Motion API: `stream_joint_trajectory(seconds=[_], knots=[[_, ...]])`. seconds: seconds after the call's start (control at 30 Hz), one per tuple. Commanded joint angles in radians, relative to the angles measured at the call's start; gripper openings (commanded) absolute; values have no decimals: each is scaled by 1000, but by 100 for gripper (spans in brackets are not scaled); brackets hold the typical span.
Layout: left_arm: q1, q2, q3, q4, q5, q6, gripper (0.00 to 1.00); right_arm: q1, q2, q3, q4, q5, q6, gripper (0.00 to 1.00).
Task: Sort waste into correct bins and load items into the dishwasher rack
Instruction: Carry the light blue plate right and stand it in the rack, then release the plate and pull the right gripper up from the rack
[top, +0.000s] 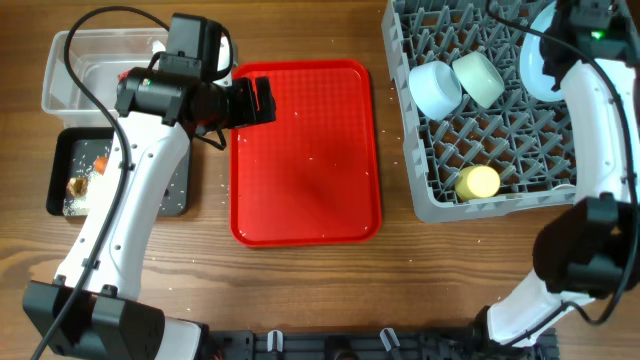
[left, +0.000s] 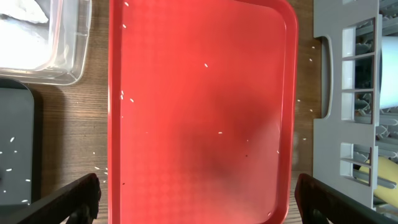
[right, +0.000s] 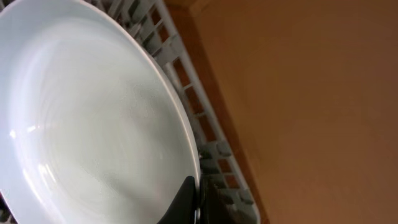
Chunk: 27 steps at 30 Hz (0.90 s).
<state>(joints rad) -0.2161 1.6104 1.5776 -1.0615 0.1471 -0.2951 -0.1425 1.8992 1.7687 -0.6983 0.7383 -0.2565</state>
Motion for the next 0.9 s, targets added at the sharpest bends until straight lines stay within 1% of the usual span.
stream_joint_trajectory(seconds=[0.0,0.17,0.2,0.23,0.27,0.3,0.33,0.43,0.57,0.7,0.87], knots=[[-5,6,6,3,5,-8,100,-17,50,-9,10,23,-5,4],[-5,6,6,3,5,-8,100,-42,59,-9,59,24,-3,4],[-5,6,6,3,5,-8,100,-44,59,-9,64,24,-6,9],[-5,6,6,3,5,-8,100,-45,59,-9,66,24,-6,26],[-5,6,6,3,5,-8,100,-45,59,-8,65,24,-6,58],[-5,6,6,3,5,-8,100,-44,59,-8,66,22,3,94],[-5,6,6,3,5,-8,100,-44,59,-8,68,21,26,100],[-5,6,6,3,5,-8,100,-39,53,-7,71,21,84,100],[-5,6,6,3,5,-8,100,-35,11,-7,68,17,216,100],[-5,6,6,3,5,-8,100,-23,-76,-7,45,-104,233,100],[-5,6,6,3,5,-8,100,27,-253,-7,-47,-307,234,100]])
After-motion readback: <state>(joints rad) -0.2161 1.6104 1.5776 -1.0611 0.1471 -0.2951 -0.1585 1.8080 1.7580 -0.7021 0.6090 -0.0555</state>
